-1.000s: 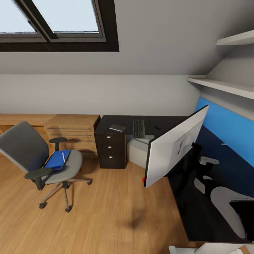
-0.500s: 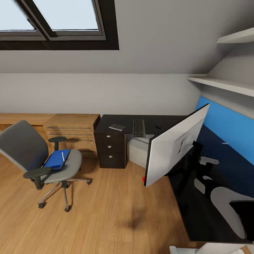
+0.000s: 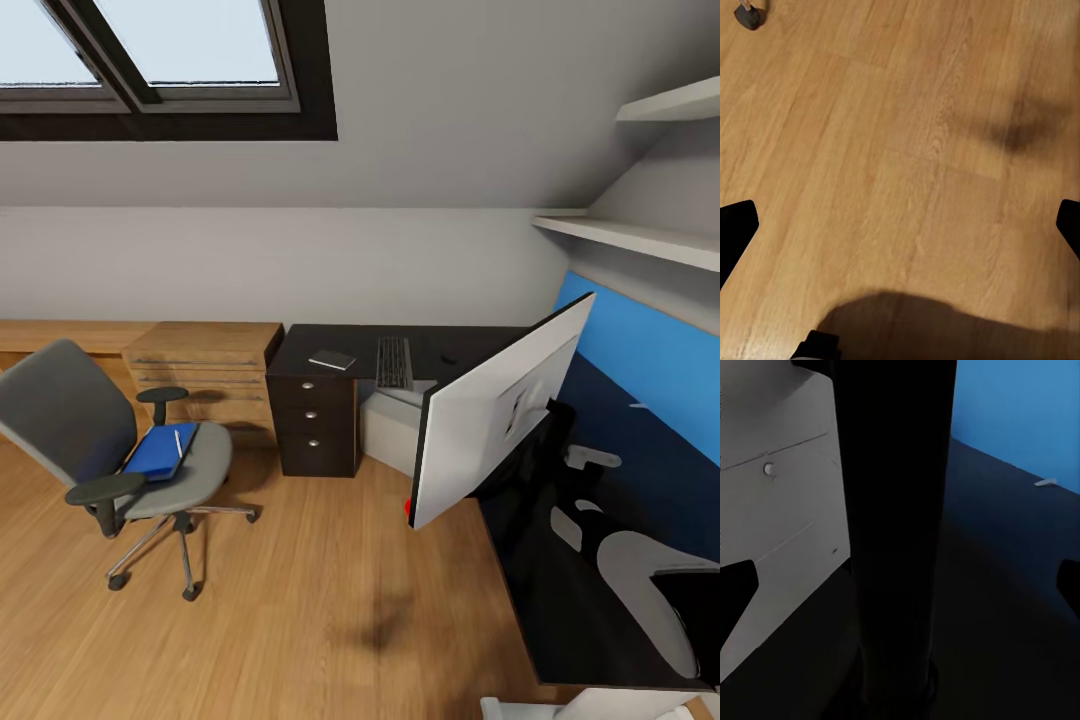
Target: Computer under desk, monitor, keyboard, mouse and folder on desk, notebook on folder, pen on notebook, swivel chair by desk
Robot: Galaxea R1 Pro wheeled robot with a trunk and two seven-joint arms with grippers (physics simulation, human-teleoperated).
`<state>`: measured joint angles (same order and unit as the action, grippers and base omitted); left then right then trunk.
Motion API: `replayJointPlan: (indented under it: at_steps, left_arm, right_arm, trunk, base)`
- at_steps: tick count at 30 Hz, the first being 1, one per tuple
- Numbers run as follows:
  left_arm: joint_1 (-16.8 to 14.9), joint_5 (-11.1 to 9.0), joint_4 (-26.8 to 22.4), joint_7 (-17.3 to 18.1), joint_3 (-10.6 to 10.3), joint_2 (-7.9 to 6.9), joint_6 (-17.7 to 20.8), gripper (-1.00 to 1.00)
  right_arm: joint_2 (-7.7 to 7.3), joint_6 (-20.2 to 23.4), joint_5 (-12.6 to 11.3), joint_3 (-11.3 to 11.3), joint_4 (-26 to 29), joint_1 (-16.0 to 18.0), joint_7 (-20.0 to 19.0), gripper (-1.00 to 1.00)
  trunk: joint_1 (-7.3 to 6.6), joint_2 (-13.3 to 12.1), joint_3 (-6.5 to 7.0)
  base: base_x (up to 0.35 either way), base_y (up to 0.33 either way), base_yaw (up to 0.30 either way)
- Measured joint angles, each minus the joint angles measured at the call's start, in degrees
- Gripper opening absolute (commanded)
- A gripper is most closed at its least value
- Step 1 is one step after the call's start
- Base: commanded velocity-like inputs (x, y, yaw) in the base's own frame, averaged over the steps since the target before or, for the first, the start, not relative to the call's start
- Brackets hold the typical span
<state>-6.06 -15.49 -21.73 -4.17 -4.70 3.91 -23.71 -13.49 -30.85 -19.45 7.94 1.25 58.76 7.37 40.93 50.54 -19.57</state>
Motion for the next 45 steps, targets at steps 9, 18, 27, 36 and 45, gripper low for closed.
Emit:
replayJointPlan:
  at_steps: [9, 18, 27, 36, 45]
  left_arm:
    - [0.02, 0.0, 0.0, 0.04, -0.17, 0.0, -0.04, 1.0]
    - [0.01, 0.0, -0.15, 0.04, -0.17, 0.0, -0.06, 1.0]
    - [-0.01, 0.0, -0.22, -0.04, -0.1, 0.09, -0.06, 1.0]
    - [0.01, 0.0, -0.23, -0.04, -0.11, 0.09, -0.06, 1.0]
    - [0.02, 0.0, -0.19, 0.04, -0.16, -0.01, -0.01, 1.0]
  right_arm:
    - [-0.04, 0.0, 0.0, -0.04, 0.0, 0.0, 0.0, 1.0]
    - [-0.04, 0.0, 0.0, -0.09, 0.0, 0.0, 0.0, 1.0]
    - [-0.13, 0.0, 0.0, -0.09, 0.0, 0.0, 0.0, 1.0]
    - [-0.13, 0.01, 0.0, -0.09, 0.01, 0.0, 0.0, 1.0]
    - [-0.13, 0.0, 0.0, -0.09, 0.0, 0.0, 0.0, 1.0]
  trunk:
    - [0.0, 0.0, 0.0]
    - [0.0, 0.0, 0.0]
    - [1.75, 3.2, -1.43]
    - [3.08, 5.62, -2.52]
    - [3.08, 5.62, -2.52]
  base:
    - [0.093, 0.0, 0.0]
    - [0.003, 0.0, 0.0]
    - [0.0, 0.0, 0.0]
    - [0.0, 0.0, 0.0]
    - [0.012, 0.0, 0.0]
